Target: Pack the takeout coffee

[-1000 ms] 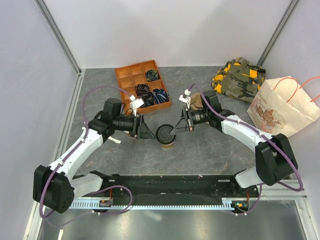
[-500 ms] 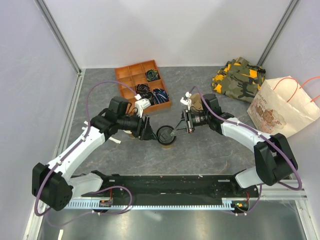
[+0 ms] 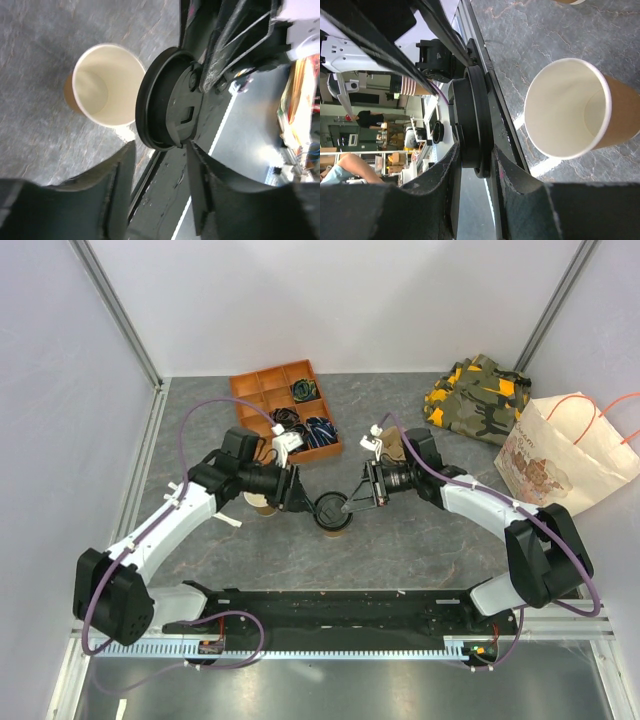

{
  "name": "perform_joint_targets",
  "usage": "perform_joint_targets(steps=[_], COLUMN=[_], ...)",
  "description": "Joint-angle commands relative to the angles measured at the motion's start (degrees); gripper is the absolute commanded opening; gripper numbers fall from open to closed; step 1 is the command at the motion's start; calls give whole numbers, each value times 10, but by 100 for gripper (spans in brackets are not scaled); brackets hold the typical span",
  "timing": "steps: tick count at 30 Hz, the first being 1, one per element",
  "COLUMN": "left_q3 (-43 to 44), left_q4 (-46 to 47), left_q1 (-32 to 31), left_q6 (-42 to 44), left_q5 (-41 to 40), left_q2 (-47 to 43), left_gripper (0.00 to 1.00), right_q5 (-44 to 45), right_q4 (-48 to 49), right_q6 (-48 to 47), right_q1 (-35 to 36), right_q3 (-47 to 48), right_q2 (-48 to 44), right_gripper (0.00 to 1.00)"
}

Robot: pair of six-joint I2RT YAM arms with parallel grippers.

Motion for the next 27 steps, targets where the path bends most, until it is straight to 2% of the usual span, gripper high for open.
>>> perform_joint_targets(steps=[1,4,11,27], left_q3=[-37,-62,-74,-76], left_q4=[73,102,132,172], left_q1=[40,42,43,42], left_q6=[-49,-68,-93,-110], left_q5=[83,126,146,165], left_q2=[-43,-40,-12,32], left_gripper=[46,43,37,38], right_q5=[-31,-45,-59,-62], right_q4=[19,38,101,147], right_q6=[-23,-21,25,55], right_q1=[-14,-15,-15,-15], right_q3=[-13,-16,-28,-33], right_q2=[-16,-12,-16,-6], right_gripper=[11,11,11,10])
